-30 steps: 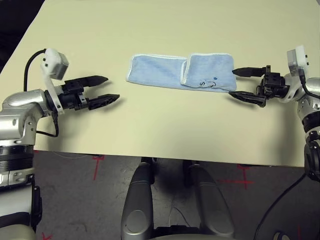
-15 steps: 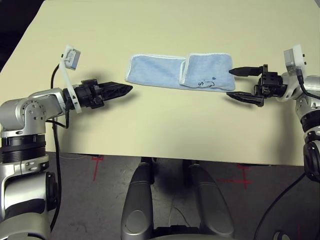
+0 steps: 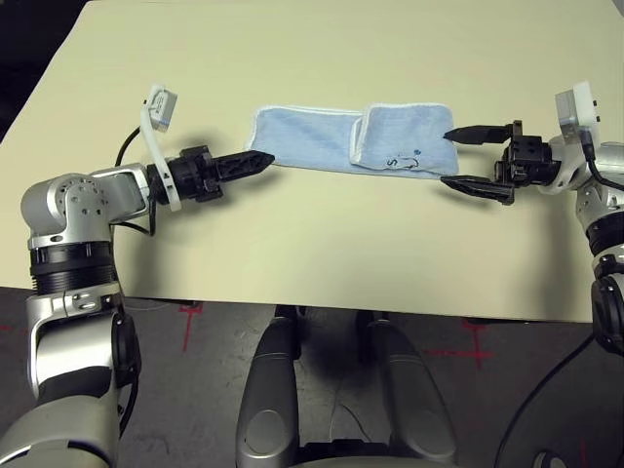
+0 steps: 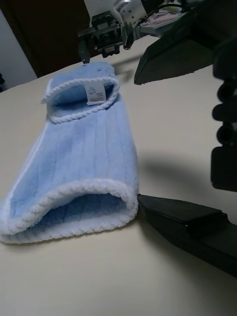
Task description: Fold the towel and set it aside.
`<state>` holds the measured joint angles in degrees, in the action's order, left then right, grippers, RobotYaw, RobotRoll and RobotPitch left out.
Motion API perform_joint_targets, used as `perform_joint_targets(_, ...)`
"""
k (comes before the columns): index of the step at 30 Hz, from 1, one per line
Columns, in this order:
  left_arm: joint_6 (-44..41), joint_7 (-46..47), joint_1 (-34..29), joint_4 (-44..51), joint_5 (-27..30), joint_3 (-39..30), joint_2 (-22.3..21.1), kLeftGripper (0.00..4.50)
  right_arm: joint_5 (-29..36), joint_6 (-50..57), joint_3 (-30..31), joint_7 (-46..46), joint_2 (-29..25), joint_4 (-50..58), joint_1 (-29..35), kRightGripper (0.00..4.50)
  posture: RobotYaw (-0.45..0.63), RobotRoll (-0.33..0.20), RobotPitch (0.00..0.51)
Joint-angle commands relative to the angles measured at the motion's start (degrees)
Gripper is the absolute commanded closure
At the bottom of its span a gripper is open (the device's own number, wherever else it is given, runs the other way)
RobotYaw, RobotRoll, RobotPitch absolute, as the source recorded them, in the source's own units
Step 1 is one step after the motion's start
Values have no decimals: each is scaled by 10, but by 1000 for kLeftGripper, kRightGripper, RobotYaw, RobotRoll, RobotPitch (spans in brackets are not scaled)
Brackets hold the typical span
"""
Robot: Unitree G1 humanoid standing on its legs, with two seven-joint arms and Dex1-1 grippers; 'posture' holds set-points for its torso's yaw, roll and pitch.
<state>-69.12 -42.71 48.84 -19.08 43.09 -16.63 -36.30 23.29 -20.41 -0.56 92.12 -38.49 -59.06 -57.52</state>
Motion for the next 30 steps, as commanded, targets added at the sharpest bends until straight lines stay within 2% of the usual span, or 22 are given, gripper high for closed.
perform_joint_targets(1,16,25,2,-25,-19,-5,6,0,3,6,-2,4,-6,11,9,42,53,0,327)
perform_joint_targets(19,15,66,22,-33,-6,-25,49,0,-11,7,-5,4,-1,12,-1,42,54,0,326)
perform_joint_targets(22,19,76,27,-39,-7,-33,56,582,-12,7,-6,4,-1,13,-1,0,53,0,325)
perform_joint_targets(30,27,96,31,-48,-8,-45,61,3478,-15,7,-7,4,-1,11,-3,0,54,0,325)
